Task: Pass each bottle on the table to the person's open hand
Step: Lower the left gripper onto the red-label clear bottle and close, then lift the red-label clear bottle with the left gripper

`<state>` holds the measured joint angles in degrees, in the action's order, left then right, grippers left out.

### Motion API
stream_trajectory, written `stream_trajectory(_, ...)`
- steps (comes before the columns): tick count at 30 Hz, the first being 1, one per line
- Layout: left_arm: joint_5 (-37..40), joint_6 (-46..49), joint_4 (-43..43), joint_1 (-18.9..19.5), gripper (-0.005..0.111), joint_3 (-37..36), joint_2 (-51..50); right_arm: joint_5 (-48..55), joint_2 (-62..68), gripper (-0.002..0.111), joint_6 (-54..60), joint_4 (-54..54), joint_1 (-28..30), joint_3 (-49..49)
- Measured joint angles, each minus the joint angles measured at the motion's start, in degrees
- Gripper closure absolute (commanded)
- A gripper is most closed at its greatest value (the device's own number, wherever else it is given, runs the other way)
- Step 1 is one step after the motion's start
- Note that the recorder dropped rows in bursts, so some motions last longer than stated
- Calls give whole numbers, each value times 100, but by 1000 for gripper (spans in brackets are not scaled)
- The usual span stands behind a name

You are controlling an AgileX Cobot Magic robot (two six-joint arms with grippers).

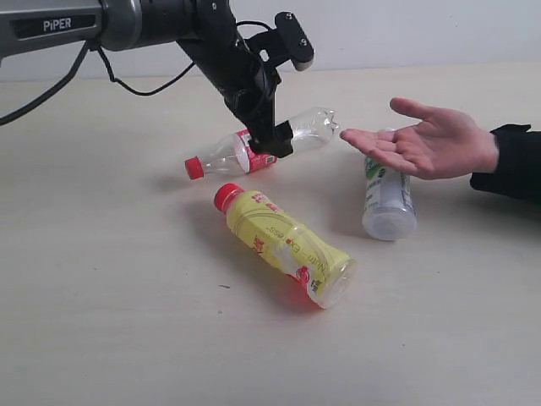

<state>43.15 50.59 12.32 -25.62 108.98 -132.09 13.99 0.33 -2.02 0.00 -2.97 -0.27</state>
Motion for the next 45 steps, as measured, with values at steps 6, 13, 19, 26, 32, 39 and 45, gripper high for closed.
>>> stream_trajectory(6, -149, 0, -13, 15, 2, 8, -224, 0, 0, 106, 0, 0, 0, 0)
stream_trajectory(13, -172, 0, -23, 29, 2, 8, -238, 0, 0, 106, 0, 0, 0, 0)
stream_trajectory(19, -186, 0, -23, 29, 3, 8, -320, 0, 0, 106, 0, 0, 0, 0)
stream_trajectory(26, -239, 0, -23, 29, 26, 8, -413, 0, 0, 106, 0, 0, 0, 0)
stream_trajectory(32, -291, 0, -23, 29, 87, 8, -413, 0, 0, 106, 0, 0, 0, 0)
stream_trajectory(39, -291, 11, -23, 29, 105, 12, -413, 0, 0, 106, 0, 0, 0, 0)
stream_trajectory(45, -303, 11, -23, 29, 105, 12, -413, 0, 0, 106, 0, 0, 0, 0)
